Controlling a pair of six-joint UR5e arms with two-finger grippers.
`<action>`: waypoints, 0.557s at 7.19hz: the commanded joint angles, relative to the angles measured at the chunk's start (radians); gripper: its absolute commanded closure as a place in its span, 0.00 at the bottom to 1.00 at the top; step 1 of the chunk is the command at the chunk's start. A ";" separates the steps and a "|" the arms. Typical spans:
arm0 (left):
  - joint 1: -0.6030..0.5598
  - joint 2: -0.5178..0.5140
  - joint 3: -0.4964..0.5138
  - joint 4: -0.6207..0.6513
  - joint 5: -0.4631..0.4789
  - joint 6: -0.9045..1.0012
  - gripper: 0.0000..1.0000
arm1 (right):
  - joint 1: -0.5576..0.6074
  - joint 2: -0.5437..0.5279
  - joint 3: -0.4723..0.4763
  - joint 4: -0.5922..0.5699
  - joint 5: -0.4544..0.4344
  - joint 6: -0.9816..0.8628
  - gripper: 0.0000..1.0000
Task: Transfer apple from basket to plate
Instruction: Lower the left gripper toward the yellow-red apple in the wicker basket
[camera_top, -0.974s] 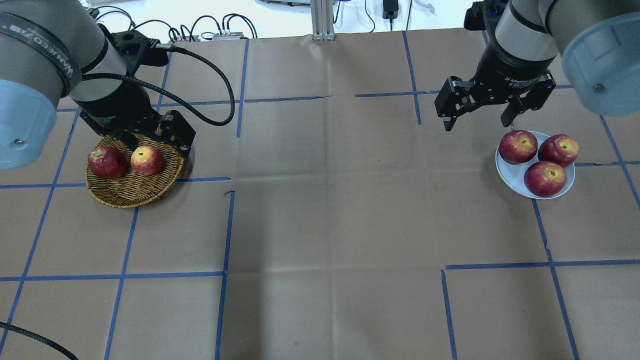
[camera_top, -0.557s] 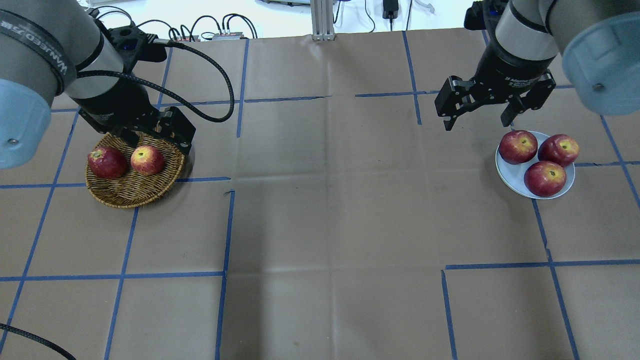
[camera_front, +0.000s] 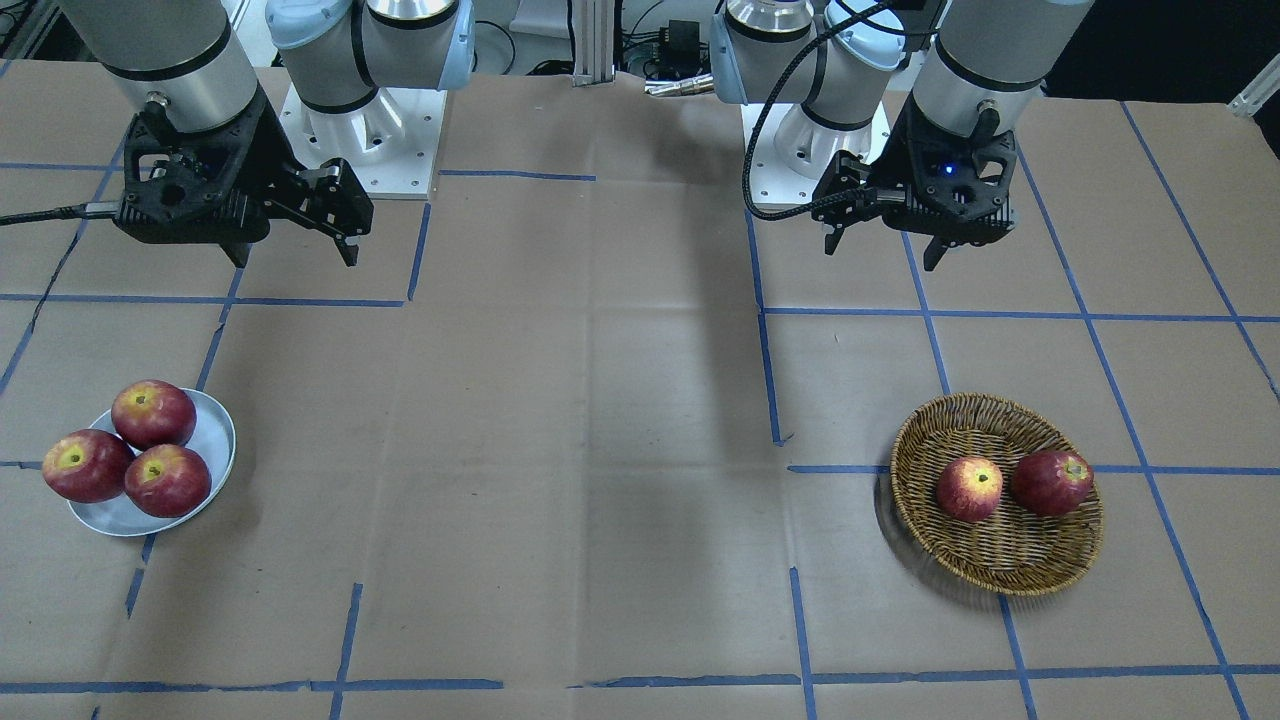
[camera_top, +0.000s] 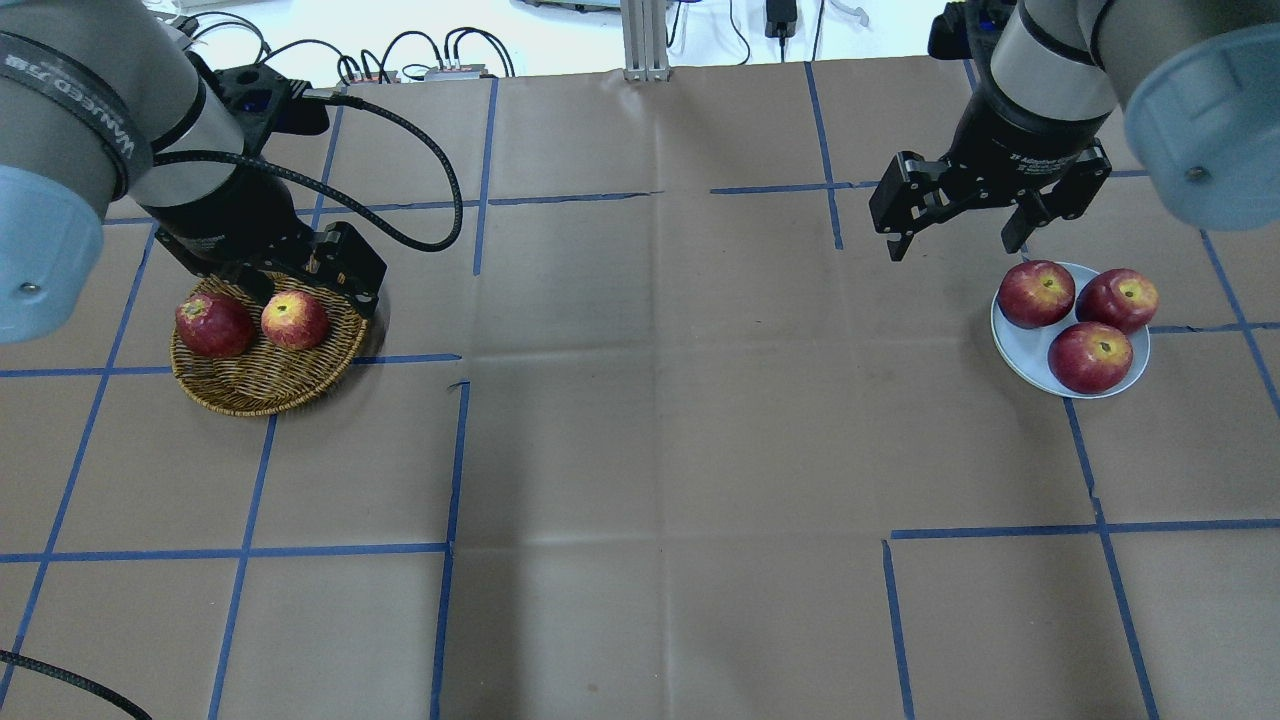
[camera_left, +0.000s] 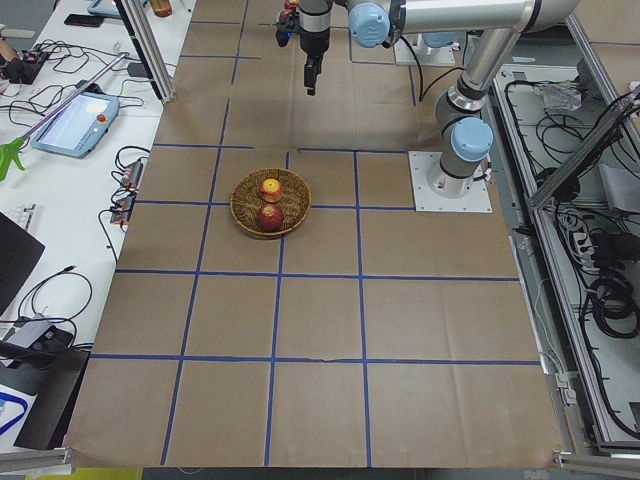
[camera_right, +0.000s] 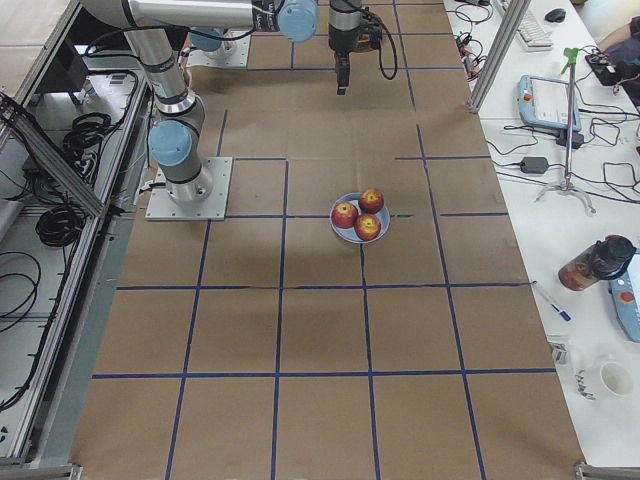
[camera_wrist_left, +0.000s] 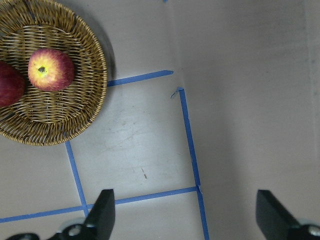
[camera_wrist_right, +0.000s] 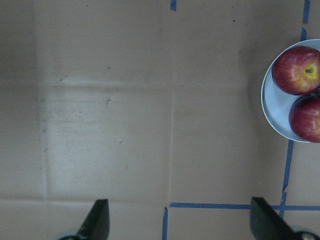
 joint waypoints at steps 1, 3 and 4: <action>0.045 -0.054 -0.002 0.006 0.001 0.020 0.01 | 0.000 0.000 0.000 0.000 0.000 0.000 0.00; 0.177 -0.146 -0.003 0.116 -0.008 0.296 0.01 | 0.000 0.000 0.000 0.000 0.000 0.000 0.00; 0.215 -0.192 -0.002 0.129 -0.008 0.411 0.01 | 0.000 0.000 0.002 0.000 0.000 0.000 0.00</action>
